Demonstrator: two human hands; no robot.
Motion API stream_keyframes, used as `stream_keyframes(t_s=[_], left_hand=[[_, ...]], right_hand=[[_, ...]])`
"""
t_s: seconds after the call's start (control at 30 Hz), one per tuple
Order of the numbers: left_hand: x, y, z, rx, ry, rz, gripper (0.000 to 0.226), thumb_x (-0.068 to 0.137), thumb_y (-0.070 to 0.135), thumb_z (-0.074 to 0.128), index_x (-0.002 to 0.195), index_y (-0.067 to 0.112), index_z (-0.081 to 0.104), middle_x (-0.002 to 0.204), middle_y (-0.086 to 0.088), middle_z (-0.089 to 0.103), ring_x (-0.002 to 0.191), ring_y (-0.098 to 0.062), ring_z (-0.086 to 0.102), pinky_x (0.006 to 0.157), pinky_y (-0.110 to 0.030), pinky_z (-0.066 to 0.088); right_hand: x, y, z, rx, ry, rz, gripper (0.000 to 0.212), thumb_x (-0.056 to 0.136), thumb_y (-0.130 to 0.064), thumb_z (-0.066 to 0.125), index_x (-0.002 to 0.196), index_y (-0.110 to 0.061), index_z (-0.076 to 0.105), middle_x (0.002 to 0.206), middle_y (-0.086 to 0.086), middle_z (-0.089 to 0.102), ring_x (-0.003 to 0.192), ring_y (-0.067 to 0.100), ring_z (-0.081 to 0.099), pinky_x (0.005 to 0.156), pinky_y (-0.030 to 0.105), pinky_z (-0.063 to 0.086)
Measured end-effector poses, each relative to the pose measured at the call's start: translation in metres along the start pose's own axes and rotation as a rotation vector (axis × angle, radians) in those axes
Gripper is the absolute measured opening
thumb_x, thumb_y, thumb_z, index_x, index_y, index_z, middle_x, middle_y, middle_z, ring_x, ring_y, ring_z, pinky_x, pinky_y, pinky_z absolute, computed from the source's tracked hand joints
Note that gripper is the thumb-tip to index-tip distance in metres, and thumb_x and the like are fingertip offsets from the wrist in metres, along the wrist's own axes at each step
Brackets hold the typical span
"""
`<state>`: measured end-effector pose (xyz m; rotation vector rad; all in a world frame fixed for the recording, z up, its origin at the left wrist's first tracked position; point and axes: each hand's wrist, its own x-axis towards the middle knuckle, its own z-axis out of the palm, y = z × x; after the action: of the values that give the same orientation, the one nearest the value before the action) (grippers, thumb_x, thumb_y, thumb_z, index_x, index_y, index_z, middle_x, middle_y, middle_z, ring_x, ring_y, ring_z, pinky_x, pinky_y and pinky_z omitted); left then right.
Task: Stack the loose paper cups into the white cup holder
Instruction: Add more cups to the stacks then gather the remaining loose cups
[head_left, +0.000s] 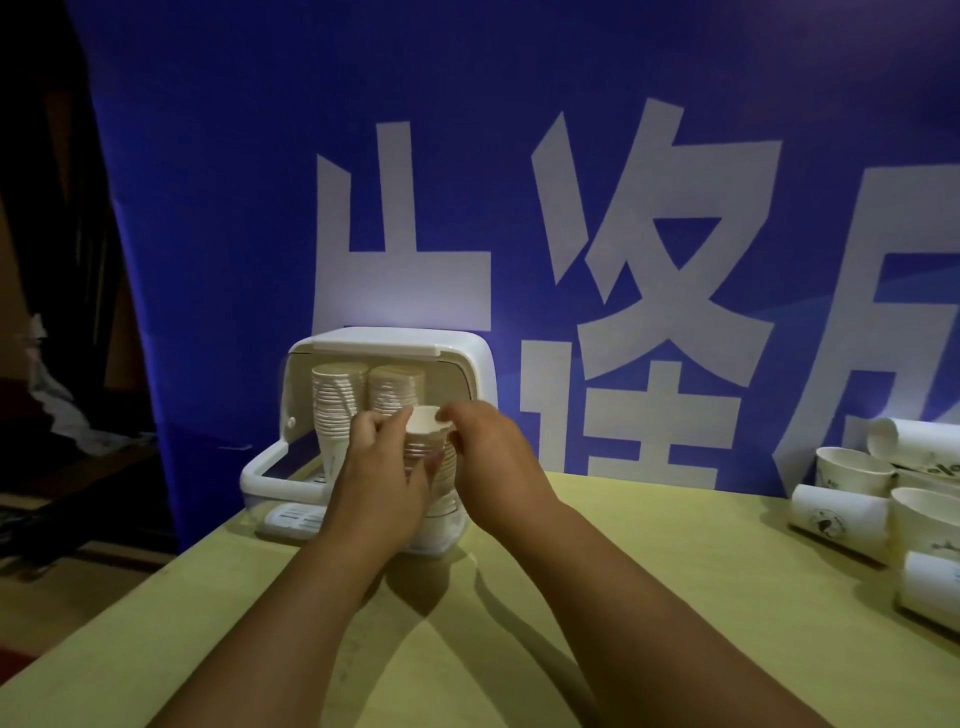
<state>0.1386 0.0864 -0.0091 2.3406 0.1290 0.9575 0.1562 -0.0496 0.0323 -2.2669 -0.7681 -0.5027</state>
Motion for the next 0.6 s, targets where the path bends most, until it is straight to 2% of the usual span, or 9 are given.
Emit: stream_keyframes(t_s=[0.07, 0.17, 0.27, 0.33, 0.37, 0.43, 0.47, 0.5, 0.6], left_hand=[[0.000, 0.001, 0.001, 0.012, 0.003, -0.003, 0.051, 0.099, 0.037, 0.060, 0.146, 0.024, 0.046, 0.142, 0.005, 0.031, 0.126, -0.019, 0.048, 0.099, -0.035, 0.051], [0.000, 0.003, -0.001, 0.008, -0.009, -0.014, 0.047, 0.101, 0.036, 0.056, 0.145, 0.018, 0.048, 0.143, 0.007, 0.035, 0.127, -0.018, 0.046, 0.102, -0.036, 0.050], [-0.007, 0.005, -0.002, 0.074, 0.007, -0.003, 0.051, 0.100, 0.040, 0.055, 0.147, 0.023, 0.043, 0.146, 0.004, 0.035, 0.132, -0.021, 0.043, 0.103, -0.041, 0.049], [-0.014, 0.011, -0.005, 0.181, 0.082, 0.032, 0.052, 0.096, 0.042, 0.061, 0.143, 0.027, 0.045, 0.144, 0.000, 0.040, 0.130, -0.023, 0.042, 0.100, -0.045, 0.050], [-0.018, 0.016, -0.007, 0.202, 0.131, 0.066, 0.047, 0.093, 0.039, 0.065, 0.135, 0.026, 0.051, 0.136, -0.002, 0.046, 0.124, -0.024, 0.046, 0.095, -0.044, 0.052], [-0.026, 0.030, -0.012, 0.195, 0.192, 0.132, 0.021, 0.089, 0.033, 0.068, 0.107, 0.023, 0.061, 0.111, -0.001, 0.057, 0.102, -0.021, 0.055, 0.078, -0.039, 0.056], [-0.030, 0.038, -0.015, 0.170, 0.151, 0.126, 0.010, 0.090, 0.032, 0.066, 0.093, 0.024, 0.060, 0.099, 0.002, 0.060, 0.090, -0.019, 0.058, 0.071, -0.037, 0.056], [-0.035, 0.046, -0.016, 0.139, 0.079, 0.090, 0.011, 0.092, 0.033, 0.064, 0.084, 0.026, 0.058, 0.090, 0.004, 0.062, 0.081, -0.017, 0.058, 0.067, -0.034, 0.055], [-0.052, 0.072, -0.015, 0.117, -0.134, 0.016, 0.017, 0.093, 0.036, 0.062, 0.079, 0.028, 0.061, 0.079, 0.006, 0.064, 0.072, -0.014, 0.057, 0.060, -0.027, 0.044]], right_hand=[[-0.001, 0.006, 0.006, -0.122, -0.020, -0.012, 0.044, 0.091, -0.012, 0.070, 0.132, -0.022, 0.058, 0.130, 0.001, 0.061, 0.110, 0.018, 0.060, 0.094, 0.027, 0.048], [-0.002, 0.011, 0.011, -0.110, 0.027, -0.003, 0.045, 0.089, -0.010, 0.072, 0.132, -0.022, 0.062, 0.127, 0.000, 0.065, 0.109, 0.017, 0.061, 0.095, 0.028, 0.049], [-0.008, 0.009, 0.007, -0.037, 0.055, 0.025, 0.046, 0.092, -0.015, 0.070, 0.136, -0.027, 0.059, 0.134, -0.003, 0.062, 0.117, 0.017, 0.060, 0.098, 0.027, 0.046], [-0.016, 0.008, -0.003, 0.036, 0.094, 0.092, 0.042, 0.093, -0.020, 0.068, 0.134, -0.028, 0.059, 0.132, -0.005, 0.062, 0.115, 0.016, 0.061, 0.094, 0.025, 0.045], [-0.021, 0.009, -0.010, 0.056, 0.121, 0.130, 0.036, 0.094, -0.022, 0.067, 0.129, -0.028, 0.062, 0.126, -0.005, 0.064, 0.108, 0.015, 0.063, 0.092, 0.025, 0.048], [-0.031, 0.016, -0.023, 0.041, 0.156, 0.192, 0.020, 0.095, -0.021, 0.065, 0.115, -0.026, 0.065, 0.110, -0.004, 0.067, 0.093, 0.013, 0.063, 0.085, 0.025, 0.054], [-0.038, 0.021, -0.033, 0.016, 0.161, 0.214, 0.012, 0.095, -0.020, 0.065, 0.107, -0.025, 0.065, 0.101, -0.004, 0.066, 0.087, 0.012, 0.062, 0.080, 0.023, 0.053], [-0.046, 0.026, -0.043, -0.014, 0.160, 0.234, 0.007, 0.095, -0.019, 0.065, 0.100, -0.023, 0.064, 0.094, -0.004, 0.065, 0.082, 0.011, 0.061, 0.076, 0.021, 0.052], [-0.076, 0.043, -0.078, -0.084, 0.130, 0.291, 0.007, 0.094, -0.016, 0.067, 0.096, -0.022, 0.063, 0.088, -0.004, 0.062, 0.077, 0.011, 0.058, 0.071, 0.019, 0.050]])
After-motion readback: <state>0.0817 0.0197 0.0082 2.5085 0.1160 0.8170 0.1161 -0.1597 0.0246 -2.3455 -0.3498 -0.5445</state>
